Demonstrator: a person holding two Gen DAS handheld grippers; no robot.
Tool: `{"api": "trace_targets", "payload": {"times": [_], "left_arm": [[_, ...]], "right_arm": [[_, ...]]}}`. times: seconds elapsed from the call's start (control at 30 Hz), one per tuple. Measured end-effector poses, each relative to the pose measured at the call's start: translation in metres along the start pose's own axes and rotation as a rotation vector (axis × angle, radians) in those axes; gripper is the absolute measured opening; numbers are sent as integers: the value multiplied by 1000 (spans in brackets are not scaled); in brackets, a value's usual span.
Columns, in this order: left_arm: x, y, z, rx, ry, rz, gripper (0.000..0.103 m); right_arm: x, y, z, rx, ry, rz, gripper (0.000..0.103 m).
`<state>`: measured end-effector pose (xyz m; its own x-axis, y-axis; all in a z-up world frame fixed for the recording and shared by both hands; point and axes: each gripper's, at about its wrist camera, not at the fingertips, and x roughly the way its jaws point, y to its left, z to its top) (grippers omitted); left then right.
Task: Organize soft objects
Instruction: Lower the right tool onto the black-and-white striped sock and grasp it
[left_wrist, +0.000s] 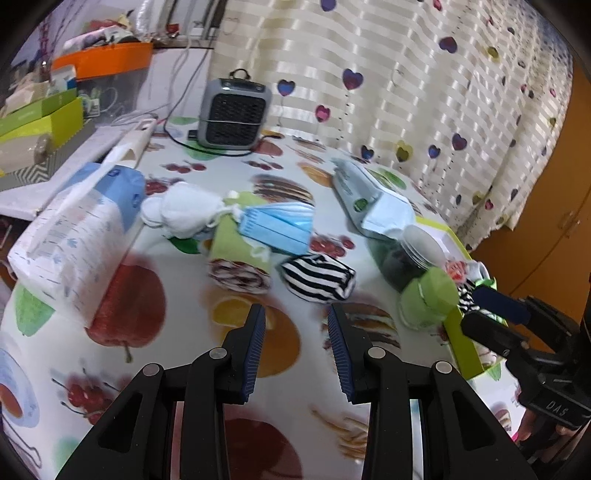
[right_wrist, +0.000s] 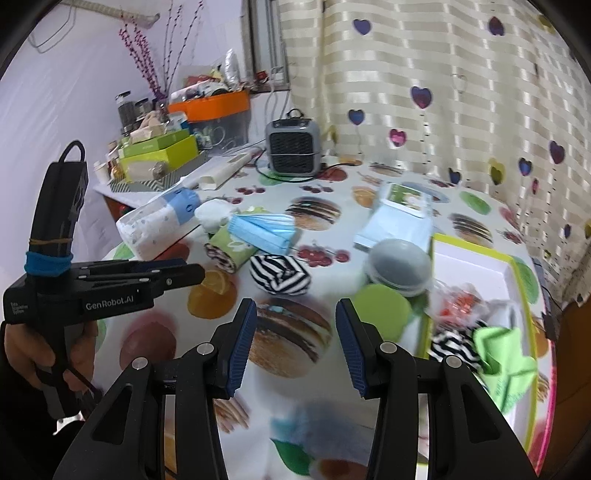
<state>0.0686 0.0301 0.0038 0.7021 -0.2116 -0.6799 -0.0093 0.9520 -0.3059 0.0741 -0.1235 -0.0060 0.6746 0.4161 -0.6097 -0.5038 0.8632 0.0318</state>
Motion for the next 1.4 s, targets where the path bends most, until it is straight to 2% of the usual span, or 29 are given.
{"api": "trace_targets", "payload": {"times": [0.5, 0.83, 1.23, 1.4], "left_arm": [[9, 40, 21, -56, -21, 36, 34], [18, 51, 31, -72, -25, 9, 36], [26, 51, 34, -69, -19, 1, 36], [30, 50, 39, -63, -20, -7, 36]], "right_arm": [[75, 20, 27, -68, 86, 49, 46], [119, 21, 32, -88, 154, 29, 46], [146, 28, 27, -153, 240, -36, 47], [147, 24, 29, -101, 249, -39, 46]]}}
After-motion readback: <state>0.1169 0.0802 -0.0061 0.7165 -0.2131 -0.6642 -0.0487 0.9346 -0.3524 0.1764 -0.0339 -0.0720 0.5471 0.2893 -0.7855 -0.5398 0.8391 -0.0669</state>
